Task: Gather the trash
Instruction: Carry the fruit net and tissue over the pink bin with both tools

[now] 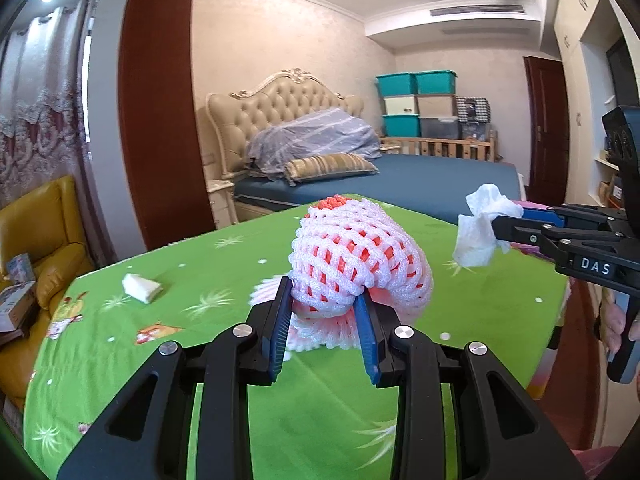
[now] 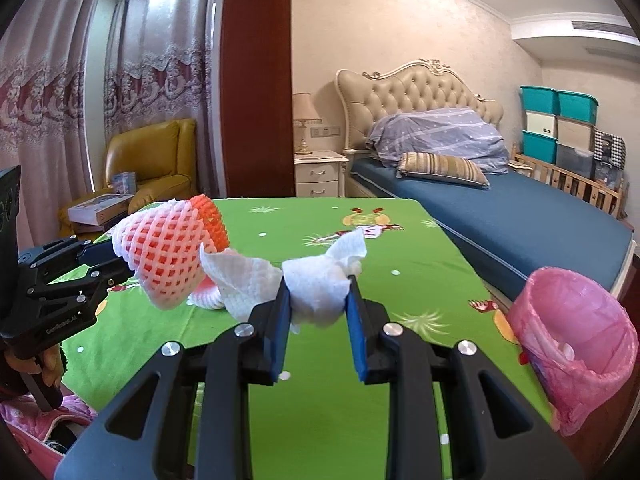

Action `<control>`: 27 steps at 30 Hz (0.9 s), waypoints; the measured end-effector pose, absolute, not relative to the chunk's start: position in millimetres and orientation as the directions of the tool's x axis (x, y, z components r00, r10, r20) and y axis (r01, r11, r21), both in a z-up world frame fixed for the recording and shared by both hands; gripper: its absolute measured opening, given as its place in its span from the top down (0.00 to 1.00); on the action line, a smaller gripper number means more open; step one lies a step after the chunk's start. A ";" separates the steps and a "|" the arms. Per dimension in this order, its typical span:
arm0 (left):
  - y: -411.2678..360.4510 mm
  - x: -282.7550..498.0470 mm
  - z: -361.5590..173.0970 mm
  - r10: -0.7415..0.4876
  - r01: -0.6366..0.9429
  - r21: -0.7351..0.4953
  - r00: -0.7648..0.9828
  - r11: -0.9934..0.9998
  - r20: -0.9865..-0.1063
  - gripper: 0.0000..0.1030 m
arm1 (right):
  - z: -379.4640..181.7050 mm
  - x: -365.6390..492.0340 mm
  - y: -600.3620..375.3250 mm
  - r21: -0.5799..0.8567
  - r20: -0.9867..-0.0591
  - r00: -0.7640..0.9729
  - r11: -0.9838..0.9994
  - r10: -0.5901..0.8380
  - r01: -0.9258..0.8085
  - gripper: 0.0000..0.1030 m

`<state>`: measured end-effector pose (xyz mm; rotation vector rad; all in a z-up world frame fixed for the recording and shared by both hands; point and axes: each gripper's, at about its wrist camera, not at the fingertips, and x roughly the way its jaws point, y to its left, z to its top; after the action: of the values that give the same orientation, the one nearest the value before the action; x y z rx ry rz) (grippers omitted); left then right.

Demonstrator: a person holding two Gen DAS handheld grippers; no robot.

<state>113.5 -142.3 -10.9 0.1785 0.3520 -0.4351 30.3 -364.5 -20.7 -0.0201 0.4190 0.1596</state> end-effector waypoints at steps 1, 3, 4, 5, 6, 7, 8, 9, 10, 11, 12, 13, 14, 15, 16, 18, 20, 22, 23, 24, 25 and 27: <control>-146.3 115.4 -10.8 -0.389 0.451 0.090 0.841 0.888 -0.376 0.70 | -21.0 29.8 -368.6 0.016 -0.406 0.903 0.989 0.143 -0.149 0.75; -154.0 119.6 -9.9 -0.404 0.468 0.083 0.830 0.880 -0.385 0.70 | -21.2 29.9 -377.8 0.022 -0.404 0.906 0.991 0.128 -0.130 0.75; -159.4 122.8 -9.1 -0.415 0.479 0.077 0.822 0.875 -0.390 0.70 | -20.9 29.7 -381.8 0.025 -0.402 0.908 0.992 0.120 -0.121 0.75; -164.3 123.1 -8.7 -0.422 0.485 0.075 0.818 0.871 -0.392 0.70 | -19.8 29.0 -386.2 0.024 -0.399 0.910 0.994 0.110 -0.110 0.75; -171.0 125.5 -8.0 -0.435 0.499 0.071 0.809 0.864 -0.396 0.70 | -19.4 27.9 -390.6 0.023 -0.396 0.913 0.995 0.101 -0.100 0.75; -177.7 127.1 -7.3 -0.446 0.511 0.069 0.801 0.857 -0.399 0.70 | -19.3 26.5 -395.5 0.023 -0.393 0.915 0.996 0.090 -0.088 0.75; -183.8 126.3 -6.4 -0.454 0.520 0.069 0.796 0.851 -0.401 0.70 | -19.7 24.7 -401.2 0.023 -0.391 0.917 0.997 0.079 -0.076 0.75; -190.1 127.0 -6.2 -0.464 0.532 0.069 0.788 0.844 -0.403 0.70 | -19.5 23.5 -406.3 0.023 -0.389 0.919 0.998 0.069 -0.065 0.75; -200.0 127.2 -6.2 -0.480 0.551 0.072 0.777 0.831 -0.407 0.70 | -20.4 21.4 -410.1 0.023 -0.388 0.920 0.998 0.058 -0.054 0.75; -207.5 126.8 -6.3 -0.491 0.564 0.074 0.769 0.822 -0.409 0.70 | -21.6 19.9 -415.4 0.023 -0.387 0.921 0.999 0.047 -0.041 0.75; -214.8 126.5 -6.9 -0.502 0.577 0.075 0.760 0.813 -0.412 0.70 | -22.1 18.5 -420.8 0.025 -0.386 0.922 0.999 0.036 -0.028 0.75; -225.8 126.8 -8.2 -0.518 0.597 0.073 0.745 0.799 -0.421 0.70 | -22.4 16.8 -425.0 0.030 -0.385 0.922 0.999 0.027 -0.017 0.75; -231.3 127.2 -8.8 -0.526 0.607 0.071 0.736 0.792 -0.426 0.70 | -23.3 15.3 -430.4 0.033 -0.385 0.923 0.999 0.019 -0.006 0.75; -237.8 127.2 -9.7 -0.535 0.618 0.072 0.727 0.783 -0.431 0.70 | -24.7 13.8 -435.8 0.033 -0.385 0.923 0.999 0.007 0.006 0.75; -246.1 127.4 -10.1 -0.542 0.630 0.078 0.719 0.773 -0.434 0.70 | -25.9 12.5 -441.5 0.032 -0.385 0.923 0.999 -0.006 0.020 0.75; -259.7 128.5 -9.1 -0.553 0.647 0.093 0.709 0.757 -0.437 0.70 | -28.2 9.5 -454.7 0.035 -0.384 0.923 0.998 -0.033 0.051 0.75; -273.9 132.2 -8.5 -0.562 0.663 0.096 0.695 0.743 -0.447 0.70 | -30.2 5.4 -471.0 0.048 -0.380 0.923 0.995 -0.060 0.084 0.75; -289.6 136.2 -7.8 -0.576 0.681 0.096 0.678 0.726 -0.457 0.70 | -32.2 0.6 -487.8 0.053 -0.377 0.921 0.991 -0.095 0.124 0.75; -298.6 136.9 -7.2 -0.581 0.689 0.098 0.671 0.718 -0.460 0.70 | -33.9 -1.5 -497.7 0.058 -0.377 0.919 0.988 -0.112 0.144 0.75; -304.0 137.8 -6.8 -0.586 0.695 0.098 0.666 0.713 -0.462 0.70 | -35.2 -3.5 -507.0 0.064 -0.378 0.917 0.985 -0.127 0.163 0.75; -312.6 139.1 -7.0 -0.595 0.706 0.098 0.655 0.701 -0.465 0.70 | -37.5 -5.2 -517.1 0.071 -0.379 0.914 0.981 -0.143 0.182 0.75; -329.8 142.0 -5.6 -0.614 0.727 0.093 0.634 0.680 -0.471 0.70 | -39.5 -9.8 -535.0 0.081 -0.379 0.909 0.973 -0.172 0.218 0.75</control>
<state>142.0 -329.8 -5.6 0.2869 0.4260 -0.7788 -9.8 -535.0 -39.5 0.1224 0.3795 -0.2016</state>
